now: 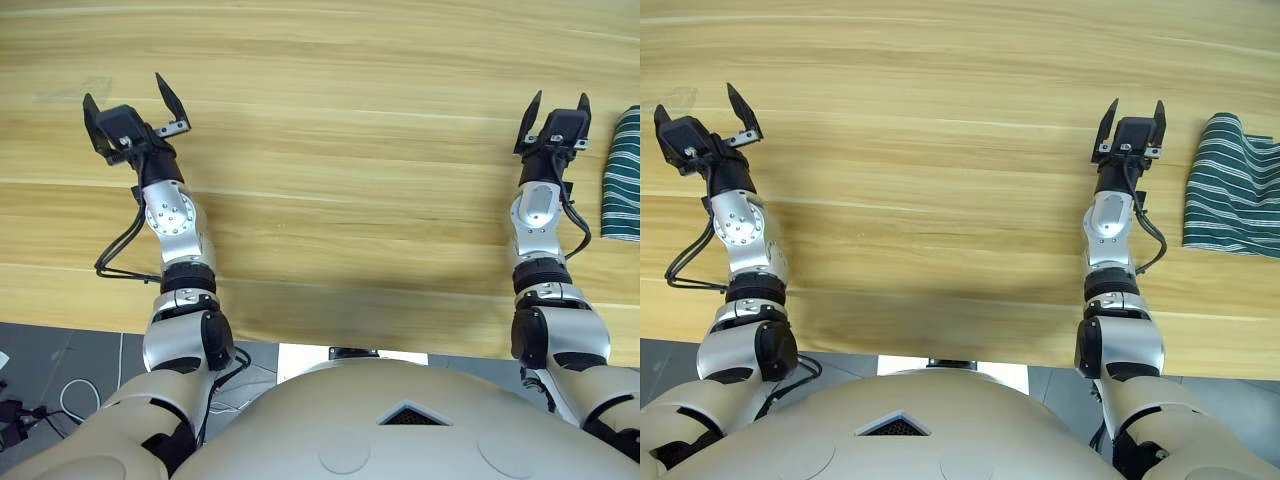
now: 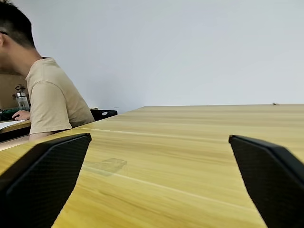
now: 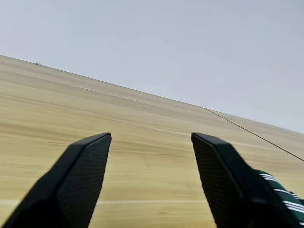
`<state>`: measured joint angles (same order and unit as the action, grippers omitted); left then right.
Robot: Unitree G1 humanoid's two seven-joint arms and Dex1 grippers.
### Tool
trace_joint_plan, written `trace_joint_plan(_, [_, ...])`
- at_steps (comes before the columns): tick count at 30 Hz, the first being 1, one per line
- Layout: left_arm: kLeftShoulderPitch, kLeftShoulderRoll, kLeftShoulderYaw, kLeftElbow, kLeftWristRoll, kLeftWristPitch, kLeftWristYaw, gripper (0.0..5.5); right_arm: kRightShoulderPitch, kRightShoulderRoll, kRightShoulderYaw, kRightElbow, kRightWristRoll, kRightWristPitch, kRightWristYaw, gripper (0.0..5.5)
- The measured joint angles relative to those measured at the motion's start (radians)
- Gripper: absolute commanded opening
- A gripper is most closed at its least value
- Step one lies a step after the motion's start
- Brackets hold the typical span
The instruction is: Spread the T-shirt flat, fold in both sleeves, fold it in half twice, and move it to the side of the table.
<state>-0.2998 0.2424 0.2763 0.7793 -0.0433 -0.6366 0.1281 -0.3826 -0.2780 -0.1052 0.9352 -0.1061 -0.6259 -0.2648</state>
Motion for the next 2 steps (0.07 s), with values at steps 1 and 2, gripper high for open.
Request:
trace_joint_plan(1, [0.028,-0.007,-0.013,-0.032,0.004,-0.002,-0.010,5.38,0.014,-0.002,0.001,-0.004,-0.009,-0.009,0.000,3.13])
trace_joint_plan(2, [0.051,-0.014,-0.023,-0.052,0.009,-0.003,-0.020,5.19,0.027,-0.002,0.001,-0.006,-0.016,-0.012,0.001,3.13])
